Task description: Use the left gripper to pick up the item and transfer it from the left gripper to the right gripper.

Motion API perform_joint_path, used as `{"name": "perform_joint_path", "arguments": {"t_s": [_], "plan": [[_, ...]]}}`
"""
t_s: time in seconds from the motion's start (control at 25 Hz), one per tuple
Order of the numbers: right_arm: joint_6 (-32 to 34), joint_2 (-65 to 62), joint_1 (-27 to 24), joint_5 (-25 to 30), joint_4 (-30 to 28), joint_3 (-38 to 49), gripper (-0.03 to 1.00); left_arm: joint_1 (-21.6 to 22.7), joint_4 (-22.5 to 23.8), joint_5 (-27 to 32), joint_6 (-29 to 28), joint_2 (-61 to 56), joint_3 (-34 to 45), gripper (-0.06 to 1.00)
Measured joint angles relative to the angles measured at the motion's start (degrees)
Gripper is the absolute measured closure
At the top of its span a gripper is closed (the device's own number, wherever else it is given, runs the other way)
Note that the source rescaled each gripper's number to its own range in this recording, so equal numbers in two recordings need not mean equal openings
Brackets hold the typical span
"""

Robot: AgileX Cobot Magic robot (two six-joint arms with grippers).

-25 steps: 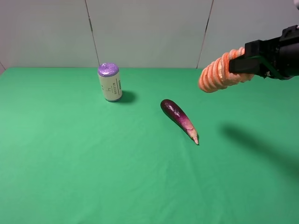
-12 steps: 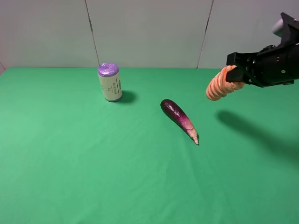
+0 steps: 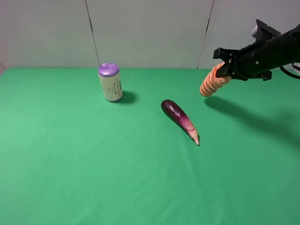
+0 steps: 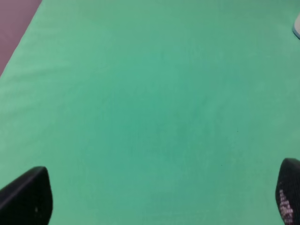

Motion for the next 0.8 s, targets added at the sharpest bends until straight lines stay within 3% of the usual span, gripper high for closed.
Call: {"name": "perform_joint_path", "arguments": {"t_s": [0.44, 0.68, 0.76, 0.8], "plan": [[1.51, 7.97, -7.62, 4.28, 0.57, -2.90, 0.97, 0.00, 0.07, 0.00, 0.00, 0.00, 0.00, 0.00], [3.62, 10.42, -8.23, 4.13, -4.02, -3.10, 0.95, 0.00, 0.07, 0.00, 0.00, 0.00, 0.00, 0.00], [5.32, 10.54, -8.23, 4.03, -6.73, -3.10, 0.81, 0.00, 0.07, 0.00, 0.00, 0.00, 0.00, 0.00], [6.49, 10.60, -8.23, 3.98, -7.85, -3.10, 0.65, 0.00, 0.07, 0.00, 0.00, 0.00, 0.00, 0.00]]}}
